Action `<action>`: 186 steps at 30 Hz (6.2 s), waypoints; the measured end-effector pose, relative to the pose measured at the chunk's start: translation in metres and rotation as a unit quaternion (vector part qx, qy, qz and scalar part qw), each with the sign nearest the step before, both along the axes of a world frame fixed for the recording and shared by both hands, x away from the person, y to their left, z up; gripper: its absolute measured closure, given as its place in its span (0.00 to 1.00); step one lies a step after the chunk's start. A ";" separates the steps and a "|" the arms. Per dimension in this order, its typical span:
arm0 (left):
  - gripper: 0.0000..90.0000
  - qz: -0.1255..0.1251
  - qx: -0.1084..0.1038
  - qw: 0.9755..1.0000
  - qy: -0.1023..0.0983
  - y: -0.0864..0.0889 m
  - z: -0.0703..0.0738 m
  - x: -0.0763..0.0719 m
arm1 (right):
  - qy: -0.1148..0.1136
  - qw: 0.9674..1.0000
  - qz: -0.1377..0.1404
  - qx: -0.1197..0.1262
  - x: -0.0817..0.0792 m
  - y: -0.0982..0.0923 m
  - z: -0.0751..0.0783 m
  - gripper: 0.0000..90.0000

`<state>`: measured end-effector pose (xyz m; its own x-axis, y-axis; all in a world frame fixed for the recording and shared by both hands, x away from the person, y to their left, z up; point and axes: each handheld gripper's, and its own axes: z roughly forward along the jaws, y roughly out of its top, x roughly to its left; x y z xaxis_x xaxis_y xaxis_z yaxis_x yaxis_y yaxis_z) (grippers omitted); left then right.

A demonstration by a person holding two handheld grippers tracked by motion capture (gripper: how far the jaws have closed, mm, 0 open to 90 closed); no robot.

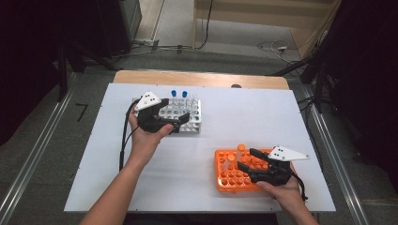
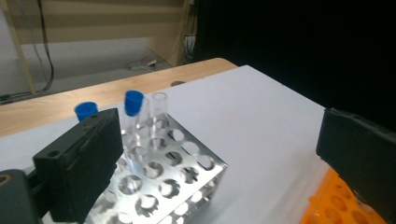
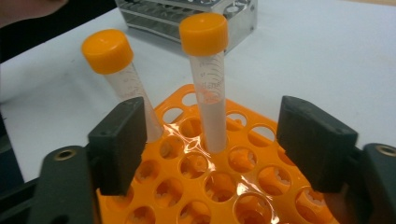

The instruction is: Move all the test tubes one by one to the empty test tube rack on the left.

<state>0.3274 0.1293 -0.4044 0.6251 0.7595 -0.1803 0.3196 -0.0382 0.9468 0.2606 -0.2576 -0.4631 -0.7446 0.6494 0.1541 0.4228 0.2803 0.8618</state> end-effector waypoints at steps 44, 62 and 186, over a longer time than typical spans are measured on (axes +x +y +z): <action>0.03 -0.122 0.012 0.992 0.005 -0.060 -0.011 -0.072 | -0.062 0.997 -0.044 -0.015 -0.012 0.021 0.027 0.82; 0.13 -0.130 -0.001 0.991 -0.013 -0.059 0.001 -0.073 | -0.075 0.997 0.008 0.008 -0.005 0.057 0.050 0.82; 0.79 0.112 -0.017 0.992 -0.048 0.038 -0.008 0.097 | -0.047 0.998 0.032 0.028 -0.003 -0.014 0.028 0.01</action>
